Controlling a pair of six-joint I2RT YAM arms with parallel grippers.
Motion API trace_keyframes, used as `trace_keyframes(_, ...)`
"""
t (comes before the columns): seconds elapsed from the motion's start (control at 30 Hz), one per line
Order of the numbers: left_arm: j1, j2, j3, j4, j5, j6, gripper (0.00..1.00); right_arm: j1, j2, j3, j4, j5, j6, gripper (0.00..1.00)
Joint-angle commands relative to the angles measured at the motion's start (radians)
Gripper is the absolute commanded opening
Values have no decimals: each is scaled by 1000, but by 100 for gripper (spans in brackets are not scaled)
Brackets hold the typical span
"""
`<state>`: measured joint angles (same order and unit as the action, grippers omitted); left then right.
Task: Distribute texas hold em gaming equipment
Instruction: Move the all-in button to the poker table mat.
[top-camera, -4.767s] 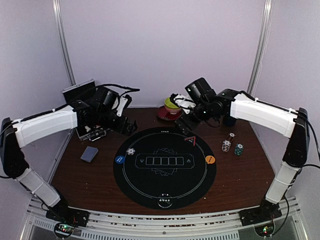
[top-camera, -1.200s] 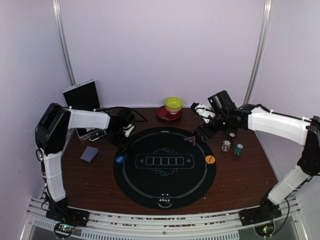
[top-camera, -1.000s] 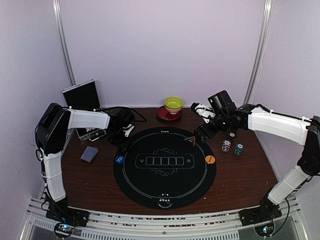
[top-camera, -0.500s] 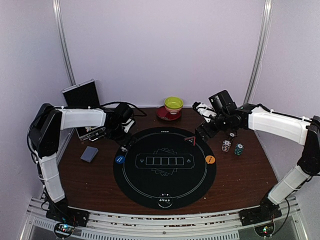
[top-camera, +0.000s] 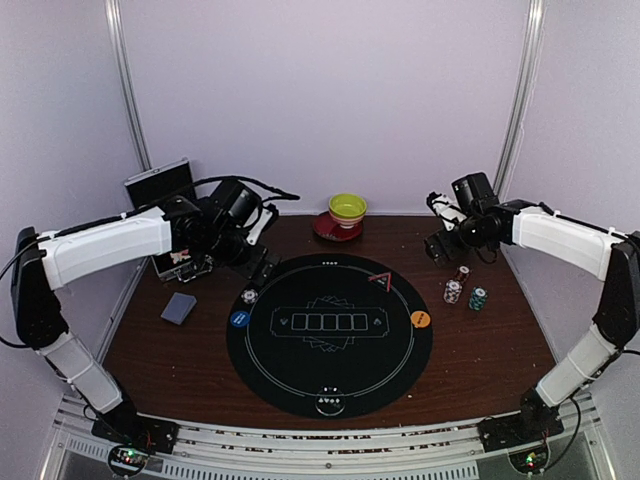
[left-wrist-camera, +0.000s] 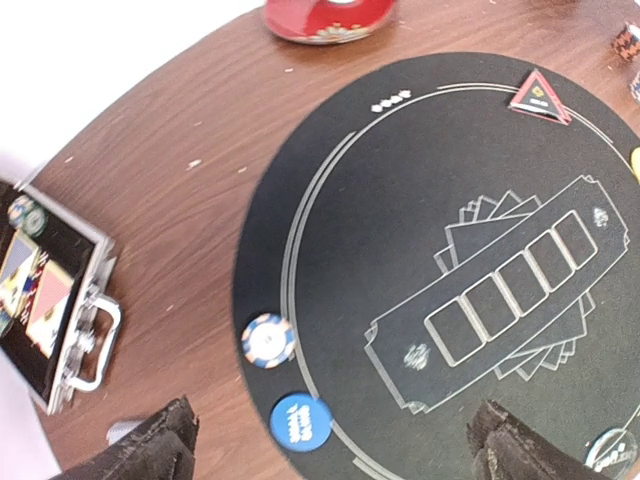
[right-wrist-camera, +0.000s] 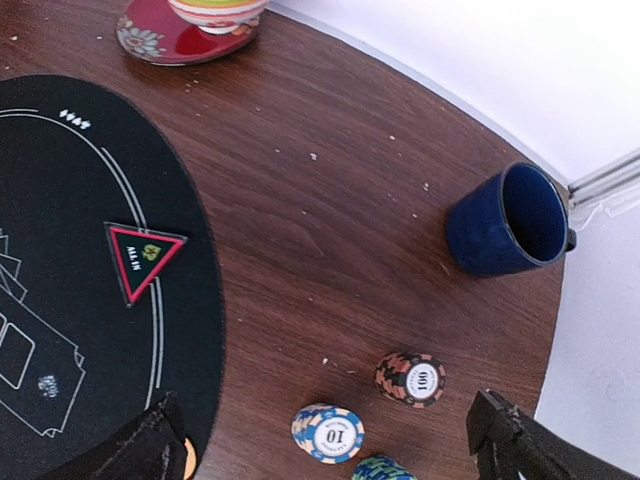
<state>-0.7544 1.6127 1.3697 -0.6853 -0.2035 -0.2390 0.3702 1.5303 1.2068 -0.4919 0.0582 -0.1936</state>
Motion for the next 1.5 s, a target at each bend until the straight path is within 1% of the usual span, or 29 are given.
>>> trace_keyframes(0.0,10,-109,-95,12,-63,-13,98,-54,25,19,-13,22,3,100)
trace_keyframes(0.13,10,-192,-180,89,-106,-8,98,-47,56,3,8,-14,-40,100)
trace_keyframes(0.3,11,-206,-222,130,-98,-3,98,15,139,47,21,60,-72,100)
trace_keyframes(0.43,10,-197,-227,130,-131,0,98,64,261,134,3,156,-86,100)
trace_keyframes(0.63,12,-213,-231,130,-171,-2,98,115,460,261,-59,211,-103,100)
trace_keyframes(0.87,11,-215,-229,130,-188,-2,98,190,519,263,-66,217,-129,100)
trace_keyframes(1.03,12,-227,-231,130,-199,-2,98,215,556,269,-51,233,-120,100)
trace_keyframes(1.1,11,-229,-233,130,-205,-2,98,216,579,281,-33,264,-112,100)
trace_keyframes(1.27,12,-223,-234,130,-211,-2,98,217,676,375,-27,335,-101,100)
trace_keyframes(1.37,11,-219,-235,130,-220,-1,98,222,709,445,-62,319,-102,100)
trace_keyframes(1.47,12,-218,-236,130,-224,0,98,231,682,468,-88,280,-117,100)
